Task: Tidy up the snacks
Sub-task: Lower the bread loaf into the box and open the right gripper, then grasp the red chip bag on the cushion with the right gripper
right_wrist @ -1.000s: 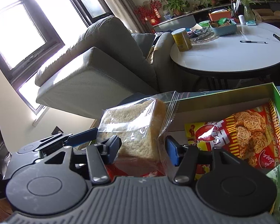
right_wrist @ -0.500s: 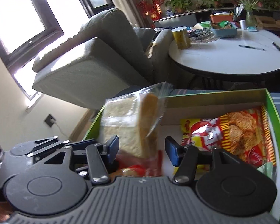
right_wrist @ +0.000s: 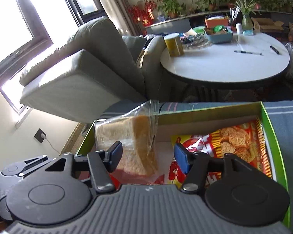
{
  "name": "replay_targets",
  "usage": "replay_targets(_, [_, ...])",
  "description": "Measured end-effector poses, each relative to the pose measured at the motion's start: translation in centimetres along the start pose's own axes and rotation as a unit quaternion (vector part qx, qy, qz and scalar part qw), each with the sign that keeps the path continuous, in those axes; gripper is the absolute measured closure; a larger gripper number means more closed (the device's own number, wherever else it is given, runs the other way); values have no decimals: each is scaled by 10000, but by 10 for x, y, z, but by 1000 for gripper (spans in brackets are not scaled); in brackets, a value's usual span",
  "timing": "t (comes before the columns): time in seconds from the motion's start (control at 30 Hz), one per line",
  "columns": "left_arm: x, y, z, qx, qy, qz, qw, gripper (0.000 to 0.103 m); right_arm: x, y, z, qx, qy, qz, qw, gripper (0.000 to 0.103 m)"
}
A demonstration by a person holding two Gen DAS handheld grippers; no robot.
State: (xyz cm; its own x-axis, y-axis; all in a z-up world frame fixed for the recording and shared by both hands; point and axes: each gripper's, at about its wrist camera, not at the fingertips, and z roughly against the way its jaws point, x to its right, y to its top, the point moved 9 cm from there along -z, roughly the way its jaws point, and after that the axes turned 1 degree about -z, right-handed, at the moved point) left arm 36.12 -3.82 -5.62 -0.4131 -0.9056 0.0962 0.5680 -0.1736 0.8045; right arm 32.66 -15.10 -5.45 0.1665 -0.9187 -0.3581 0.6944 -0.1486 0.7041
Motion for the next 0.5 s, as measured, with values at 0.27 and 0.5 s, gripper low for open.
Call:
replay_targets(0.27, [-5, 8, 4, 152, 49, 116, 9998, 44, 26, -4, -28, -389, -454, -446, 9972, 26])
replay_targets(0.5, [-9, 8, 3, 136, 64, 320, 9994, 44, 5, -18, -41, -739, -123, -154, 9971, 26])
